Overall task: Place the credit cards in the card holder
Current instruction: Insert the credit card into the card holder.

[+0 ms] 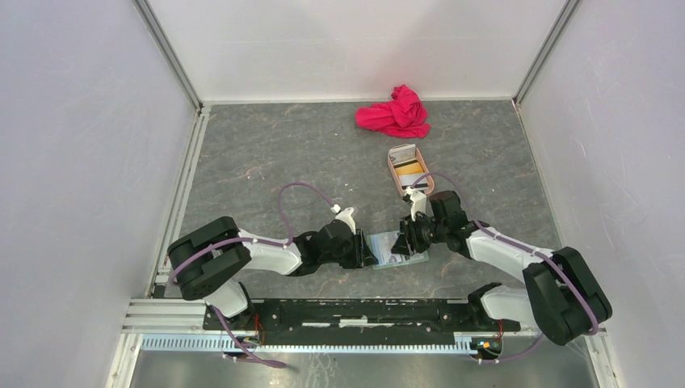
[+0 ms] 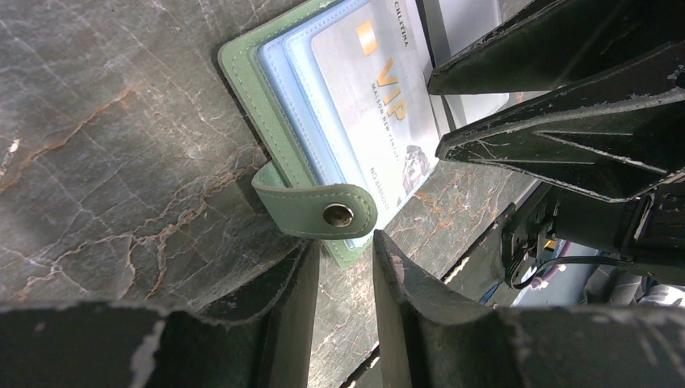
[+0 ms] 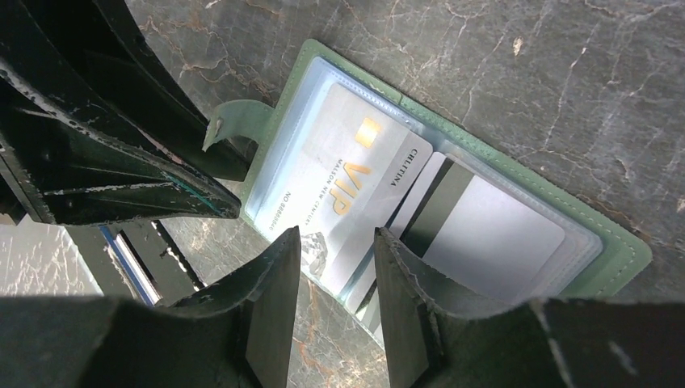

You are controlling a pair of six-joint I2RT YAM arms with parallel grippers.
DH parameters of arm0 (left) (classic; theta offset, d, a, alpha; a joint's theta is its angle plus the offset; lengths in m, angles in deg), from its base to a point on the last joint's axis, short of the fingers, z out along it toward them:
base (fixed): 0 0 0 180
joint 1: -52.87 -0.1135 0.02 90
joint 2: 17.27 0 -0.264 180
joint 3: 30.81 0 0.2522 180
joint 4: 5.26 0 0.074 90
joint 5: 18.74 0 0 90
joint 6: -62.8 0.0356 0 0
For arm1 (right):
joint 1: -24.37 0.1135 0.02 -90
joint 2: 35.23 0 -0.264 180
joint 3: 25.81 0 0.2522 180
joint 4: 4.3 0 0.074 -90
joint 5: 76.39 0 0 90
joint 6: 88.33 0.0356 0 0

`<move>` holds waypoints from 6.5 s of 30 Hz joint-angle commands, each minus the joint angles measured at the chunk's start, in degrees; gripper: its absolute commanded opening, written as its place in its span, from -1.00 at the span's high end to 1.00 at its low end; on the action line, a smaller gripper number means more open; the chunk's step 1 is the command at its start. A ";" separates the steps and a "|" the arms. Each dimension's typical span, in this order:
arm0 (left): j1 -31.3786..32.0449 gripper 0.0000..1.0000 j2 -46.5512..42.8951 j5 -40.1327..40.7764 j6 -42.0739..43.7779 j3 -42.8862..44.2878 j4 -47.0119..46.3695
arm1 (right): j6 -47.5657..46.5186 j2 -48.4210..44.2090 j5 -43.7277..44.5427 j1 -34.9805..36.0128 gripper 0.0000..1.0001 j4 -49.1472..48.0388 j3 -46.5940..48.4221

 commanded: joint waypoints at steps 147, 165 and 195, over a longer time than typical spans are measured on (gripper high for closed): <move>6.18 -0.13 -1.39 11.79 -8.10 1.34 -10.41 | -50.60 16.67 -14.53 -5.18 0.85 25.44 17.94; 5.97 0.08 1.90 11.39 -10.13 0.78 -18.34 | -51.21 14.36 -13.24 -5.27 0.81 26.00 18.45; 4.70 0.02 8.20 6.39 -7.81 6.50 -24.24 | -48.33 13.16 -18.26 -13.29 0.73 26.90 19.25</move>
